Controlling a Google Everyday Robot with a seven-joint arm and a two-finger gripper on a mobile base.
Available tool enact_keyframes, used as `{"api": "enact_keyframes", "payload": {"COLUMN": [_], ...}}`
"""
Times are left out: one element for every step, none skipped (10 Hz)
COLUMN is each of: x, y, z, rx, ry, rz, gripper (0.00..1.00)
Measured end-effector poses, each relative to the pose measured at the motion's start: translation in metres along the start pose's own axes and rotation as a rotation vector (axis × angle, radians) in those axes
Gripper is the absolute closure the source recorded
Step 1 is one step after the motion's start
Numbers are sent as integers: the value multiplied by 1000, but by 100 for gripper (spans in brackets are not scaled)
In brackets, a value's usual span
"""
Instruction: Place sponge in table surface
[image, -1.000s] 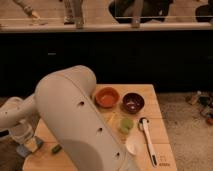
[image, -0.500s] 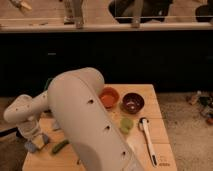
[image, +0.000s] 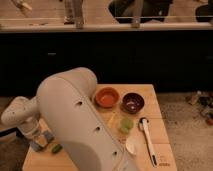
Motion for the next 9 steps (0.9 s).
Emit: {"api": "enact_keyframes", "payload": {"x": [-2, -3, -5, -5, -5, -6, -6, -7, -7], "y": [0, 0, 1, 1, 1, 1, 1, 0, 0], "z": [5, 7, 8, 8, 8, 8, 8, 8, 9], "rx": [12, 19, 21, 20, 20, 20, 20, 20, 21], "ry": [-2, 8, 15, 13, 13, 12, 12, 12, 12], "rz": [14, 24, 26, 24, 24, 24, 24, 26, 26], "gripper": [100, 100, 100, 96, 89, 77, 66, 57, 48]}}
